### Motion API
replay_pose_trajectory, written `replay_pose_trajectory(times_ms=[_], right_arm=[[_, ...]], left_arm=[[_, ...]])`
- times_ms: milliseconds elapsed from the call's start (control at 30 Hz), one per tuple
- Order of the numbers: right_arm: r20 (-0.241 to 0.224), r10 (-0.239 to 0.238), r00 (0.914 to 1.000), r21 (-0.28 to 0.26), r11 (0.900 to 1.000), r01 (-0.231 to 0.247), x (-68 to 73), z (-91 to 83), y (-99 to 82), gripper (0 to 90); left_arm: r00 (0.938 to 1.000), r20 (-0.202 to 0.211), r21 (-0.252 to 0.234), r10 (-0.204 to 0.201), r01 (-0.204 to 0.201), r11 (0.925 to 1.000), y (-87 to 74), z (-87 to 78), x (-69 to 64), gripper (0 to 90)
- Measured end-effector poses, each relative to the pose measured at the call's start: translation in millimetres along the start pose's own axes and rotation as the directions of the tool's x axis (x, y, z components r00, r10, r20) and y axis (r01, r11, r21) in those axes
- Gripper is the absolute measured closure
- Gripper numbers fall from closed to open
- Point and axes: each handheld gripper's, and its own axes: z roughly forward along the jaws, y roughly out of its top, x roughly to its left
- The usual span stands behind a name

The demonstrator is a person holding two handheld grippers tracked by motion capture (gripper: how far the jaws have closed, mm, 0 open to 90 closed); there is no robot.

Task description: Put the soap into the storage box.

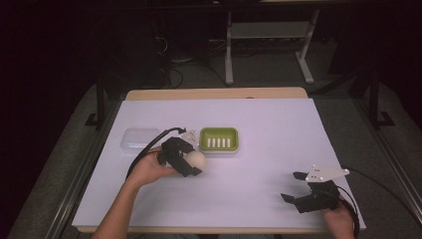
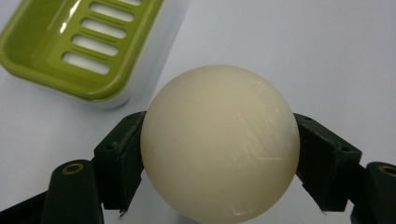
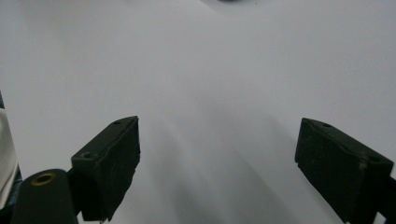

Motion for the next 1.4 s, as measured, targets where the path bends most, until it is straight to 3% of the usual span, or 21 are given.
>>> replay_pose_trajectory(times_ms=[267, 667, 1033, 1233, 1400], right_arm=[[-0.007, -0.001, 1.0, -0.003, 1.0, 0.001, -3.1, 1.5, 0.3, 13.4], [-0.008, -0.001, 1.0, -0.023, 0.9997, 0.001, -2.8, -3.0, 1.3, 13.3], [-0.006, -0.009, 0.9999, -0.02, 0.9998, 0.009, -3.4, -2.2, 3.7, 13.4], [-0.004, -0.018, 0.9998, -0.007, 0.9998, 0.018, -1.5, -1.4, 5.1, 13.4], [-0.005, -0.02, 0.9998, -0.013, 0.9997, 0.02, -1.4, -2.2, 5.7, 13.3]], left_arm=[[1.0, -0.003, -0.015, 0.007, -0.007, 0.9999, 16.4, -6.4, 8.8, 24.7], [0.9998, 0.015, -0.021, -0.01, 0.011, 0.9997, 35.7, 2.3, 19.9, 24.8], [0.9999, 0.004, -0.006, -0.01, 0.01, 0.9999, 52.8, 5.9, 37.0, 24.8], [0.9995, 0.003, -0.037, -0.032, 0.032, 0.9988, 58.4, 8.2, 46.8, 24.8], [0.9997, 0.018, -0.054, -0.017, 0.018, 0.9984, 69.1, 8.0, 51.4, 24.7]])
